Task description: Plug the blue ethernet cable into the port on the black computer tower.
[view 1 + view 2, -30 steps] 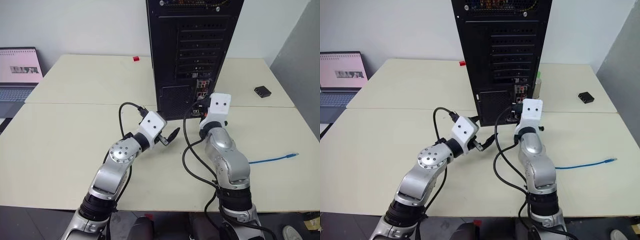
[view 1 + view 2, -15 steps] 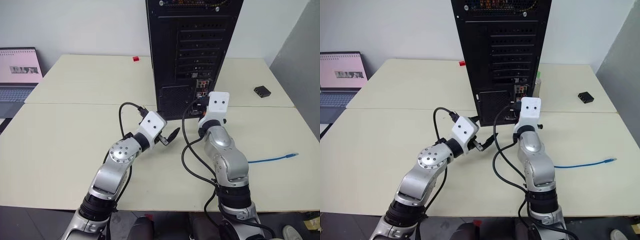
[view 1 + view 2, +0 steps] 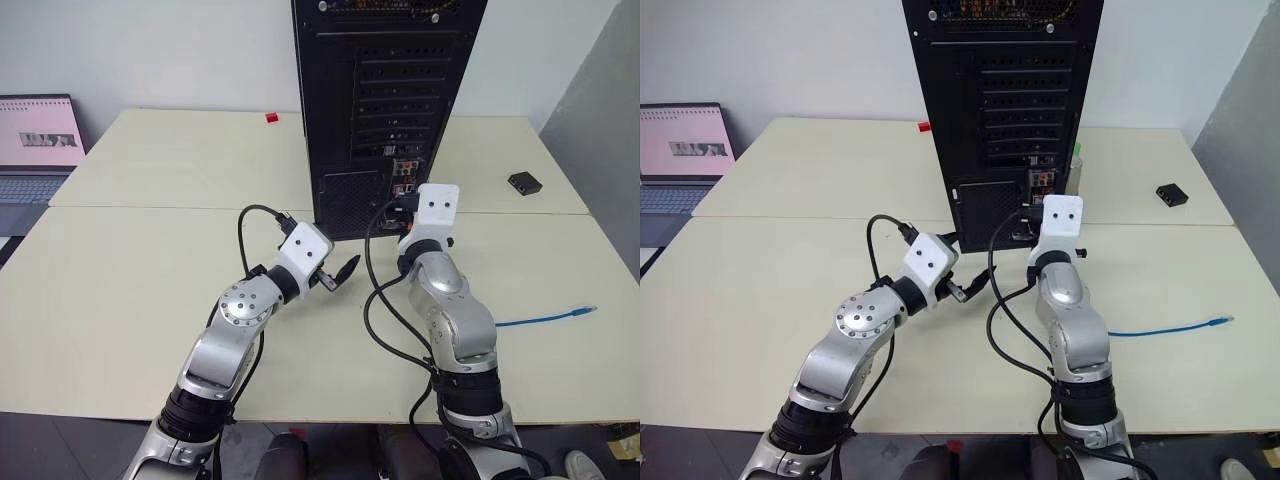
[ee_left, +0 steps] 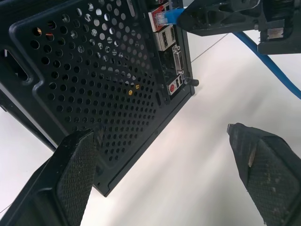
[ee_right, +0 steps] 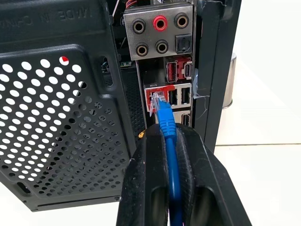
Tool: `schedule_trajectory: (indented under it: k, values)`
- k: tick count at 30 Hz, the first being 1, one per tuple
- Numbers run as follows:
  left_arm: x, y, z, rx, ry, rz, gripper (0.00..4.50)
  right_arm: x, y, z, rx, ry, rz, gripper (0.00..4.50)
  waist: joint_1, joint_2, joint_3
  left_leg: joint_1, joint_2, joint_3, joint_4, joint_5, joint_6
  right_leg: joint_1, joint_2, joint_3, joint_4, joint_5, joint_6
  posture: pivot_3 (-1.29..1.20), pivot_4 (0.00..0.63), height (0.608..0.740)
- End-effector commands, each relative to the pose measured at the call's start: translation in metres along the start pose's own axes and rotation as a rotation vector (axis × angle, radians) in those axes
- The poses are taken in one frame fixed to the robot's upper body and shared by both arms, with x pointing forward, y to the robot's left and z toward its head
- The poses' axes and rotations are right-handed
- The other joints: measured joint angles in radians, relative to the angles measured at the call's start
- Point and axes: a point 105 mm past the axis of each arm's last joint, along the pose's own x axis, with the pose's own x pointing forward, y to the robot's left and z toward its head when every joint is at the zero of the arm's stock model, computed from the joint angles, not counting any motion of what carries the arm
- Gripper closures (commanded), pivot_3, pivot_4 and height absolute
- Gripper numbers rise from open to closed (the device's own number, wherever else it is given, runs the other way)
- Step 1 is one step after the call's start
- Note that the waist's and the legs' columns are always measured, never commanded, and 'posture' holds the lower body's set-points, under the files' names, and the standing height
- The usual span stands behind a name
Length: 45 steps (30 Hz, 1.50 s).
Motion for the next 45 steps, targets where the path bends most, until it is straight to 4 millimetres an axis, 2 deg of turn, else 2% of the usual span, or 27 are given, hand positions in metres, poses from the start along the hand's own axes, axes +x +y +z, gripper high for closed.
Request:
schedule_trajectory:
  k: [1,21,23,24,28,34,39,40,45]
  values:
    - [0.001,0.001,0.013,0.021,-0.054,0.008,0.03,0.003,0.007,0.015,-0.014,-0.049,0.022,4.5,0.0,0.0,0.0,0.0,0.0,0.0,0.0,0.0,0.0,0.0,0.0,0.0,0.0,0.0,0.0,0.0,0.15,0.74]
    - [0.001,-0.001,0.014,0.014,-0.059,0.014,0.03,0.015,0.015,0.017,-0.024,-0.035,0.08,4.5,-0.024,0.0,0.0,0.001,0.0,0.001,0.0,0.0,0.0,0.0,0.001,0.001,0.001,0.0,0.0,0.0,0.15,0.74]
    - [0.001,-0.001,0.014,0.014,-0.057,0.015,0.0,0.013,0.011,0.014,-0.018,-0.031,0.078,3.82,-0.024,0.0,0.0,0.001,0.0,0.001,0.0,0.0,0.0,0.0,0.001,0.002,0.001,0.0,0.0,0.0,0.15,0.74]
    - [0.001,0.0,0.013,0.014,-0.056,0.015,0.0,0.011,0.009,0.014,-0.017,-0.029,0.079,3.72,-0.023,0.0,0.0,0.001,0.0,0.001,0.0,0.0,0.0,0.0,0.001,0.002,0.001,0.0,0.0,0.0,0.15,0.74]
    - [0.0,0.001,0.013,-0.009,-0.05,-0.008,0.0,0.004,0.003,0.013,-0.023,-0.023,0.09,2.68,-0.021,0.0,0.0,0.0,0.0,0.001,0.0,0.0,0.0,0.0,0.0,0.001,0.0,0.0,0.0,0.0,0.15,0.74]
    - [-0.006,0.009,0.009,-0.03,-0.016,-0.079,0.0,-0.019,-0.012,0.018,-0.041,-0.02,0.111,1.38,-0.018,0.0,0.0,-0.002,0.0,0.001,-0.001,0.0,0.0,-0.002,-0.001,0.001,0.0,0.0,0.0,0.0,0.15,0.74]
    - [-0.014,0.037,0.005,0.003,0.055,-0.111,0.0,-0.051,-0.009,0.029,-0.102,0.002,0.356,0.23,-0.019,0.001,0.001,-0.001,0.0,0.0,-0.001,0.0,0.0,-0.002,0.0,0.0,0.0,0.0,0.0,0.0,0.15,0.74]
    - [-0.016,0.043,0.004,0.01,0.07,-0.123,0.0,-0.057,-0.01,0.032,-0.136,0.005,0.411,0.04,-0.02,0.001,0.001,-0.002,0.0,0.0,0.0,0.0,0.0,-0.002,0.0,0.0,0.0,0.0,0.0,0.0,0.15,0.74]
    - [-0.022,0.057,0.006,0.05,0.099,-0.182,0.0,-0.071,-0.026,0.045,-0.212,0.013,0.539,0.02,-0.021,0.001,0.001,-0.001,0.0,0.0,-0.001,0.0,0.0,-0.001,0.001,0.0,-0.001,0.0,0.001,0.0,0.15,0.74]
